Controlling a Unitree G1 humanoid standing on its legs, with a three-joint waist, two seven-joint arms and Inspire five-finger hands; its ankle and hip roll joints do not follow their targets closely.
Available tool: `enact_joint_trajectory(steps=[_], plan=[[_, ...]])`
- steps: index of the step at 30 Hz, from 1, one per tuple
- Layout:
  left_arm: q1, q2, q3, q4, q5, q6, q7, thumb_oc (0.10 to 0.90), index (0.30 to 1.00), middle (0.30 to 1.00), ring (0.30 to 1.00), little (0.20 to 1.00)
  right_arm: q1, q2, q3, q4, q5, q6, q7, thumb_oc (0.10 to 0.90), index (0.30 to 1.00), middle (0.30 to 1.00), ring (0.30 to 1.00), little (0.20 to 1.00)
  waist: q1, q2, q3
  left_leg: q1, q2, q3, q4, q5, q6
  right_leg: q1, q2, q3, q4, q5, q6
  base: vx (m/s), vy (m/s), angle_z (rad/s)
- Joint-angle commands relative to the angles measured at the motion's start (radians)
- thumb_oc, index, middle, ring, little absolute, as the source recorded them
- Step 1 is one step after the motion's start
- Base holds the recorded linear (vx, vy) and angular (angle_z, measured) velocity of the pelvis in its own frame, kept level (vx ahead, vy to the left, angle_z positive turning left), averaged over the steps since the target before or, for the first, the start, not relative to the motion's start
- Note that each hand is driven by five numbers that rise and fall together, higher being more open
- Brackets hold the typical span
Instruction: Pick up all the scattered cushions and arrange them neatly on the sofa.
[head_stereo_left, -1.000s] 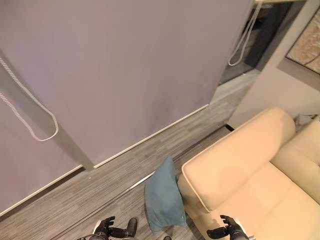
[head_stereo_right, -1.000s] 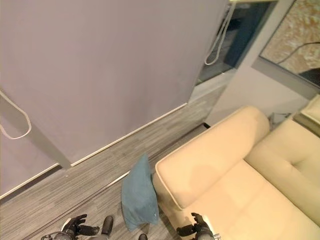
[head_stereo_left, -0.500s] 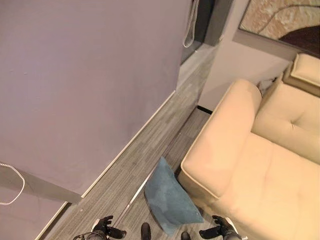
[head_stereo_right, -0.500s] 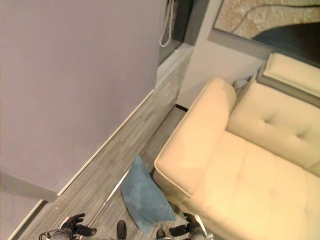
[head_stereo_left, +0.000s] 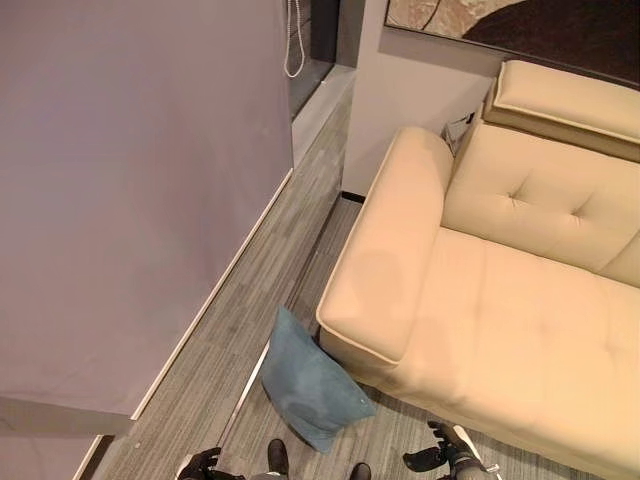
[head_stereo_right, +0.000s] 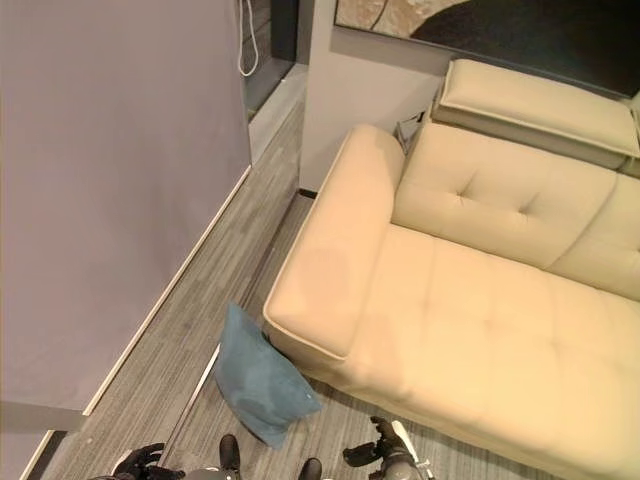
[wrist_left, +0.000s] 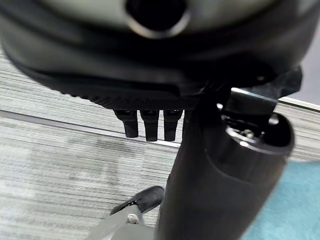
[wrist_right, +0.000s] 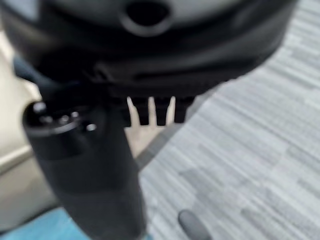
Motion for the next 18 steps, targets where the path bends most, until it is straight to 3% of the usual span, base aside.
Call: enact_joint_trajectory(steps=[1,4,8,10,11,18], plan=[[-0.060,-0.010,-0.014,0.003,0.024,-0.034,0.004,0.800,0.900,0.900,0.900,0.900,-0.052,-0.029,0.011,-0.043,-0.002,-0.033,-0.038,0.800,0.900,0.900,0.900,0.900,-0.004,-0.032,0.049,-0.072,-0.070,-0.100,0.112,-0.127,-0.039,0.010,-0.022,0.077,-0.065,0.011,0.071,-0.15,-0.020,0.17],[-0.069,-0.021,-0.026,0.003,0.007,-0.035,0.004,0.800,0.900,0.900,0.900,0.900,-0.057,-0.032,0.015,-0.035,0.002,-0.037,-0.041,0.800,0.900,0.900,0.900,0.900,0.004,-0.037,0.052,-0.100,-0.084,-0.221,0.128,-0.134,-0.062,-0.003,-0.026,0.081,-0.064,0.018,0.068,-0.05,0.011,-0.01],[-0.074,-0.026,-0.039,0.003,0.000,-0.034,0.007,0.800,0.900,0.900,0.900,0.900,-0.057,-0.032,0.013,-0.037,0.011,-0.040,-0.037,0.800,0.900,0.900,0.900,0.900,0.005,-0.039,0.042,-0.107,-0.044,-0.275,0.111,-0.121,-0.074,0.002,-0.040,0.093,-0.072,0.025,0.079,0.07,0.105,-0.11],[-0.077,-0.030,-0.045,-0.001,0.003,-0.032,0.004,0.800,0.900,0.900,0.900,0.900,-0.056,-0.033,0.004,-0.054,0.017,-0.039,-0.021,0.800,0.900,0.900,0.900,0.900,0.001,-0.013,0.041,-0.073,-0.020,-0.280,0.041,-0.102,-0.077,0.009,-0.051,0.103,-0.052,0.009,0.085,0.14,0.347,-0.08],[-0.086,-0.026,-0.048,-0.006,0.004,-0.033,0.008,0.800,0.900,0.900,0.900,0.900,-0.070,-0.030,0.005,-0.063,0.018,-0.038,-0.024,0.800,0.900,0.900,0.900,0.900,-0.003,-0.007,0.051,-0.075,-0.033,-0.286,0.036,-0.100,-0.074,-0.023,-0.072,0.114,-0.019,0.012,0.089,0.07,0.359,-0.15],[-0.112,-0.004,-0.044,-0.003,-0.011,-0.046,0.025,0.800,0.900,0.900,0.900,0.900,-0.118,-0.012,0.026,-0.066,0.014,-0.029,-0.035,0.800,0.900,0.900,0.900,0.900,0.002,-0.004,0.090,-0.124,-0.073,-0.227,0.054,-0.113,-0.046,-0.120,-0.124,0.158,0.009,0.057,0.114,-0.05,0.170,-0.17]])
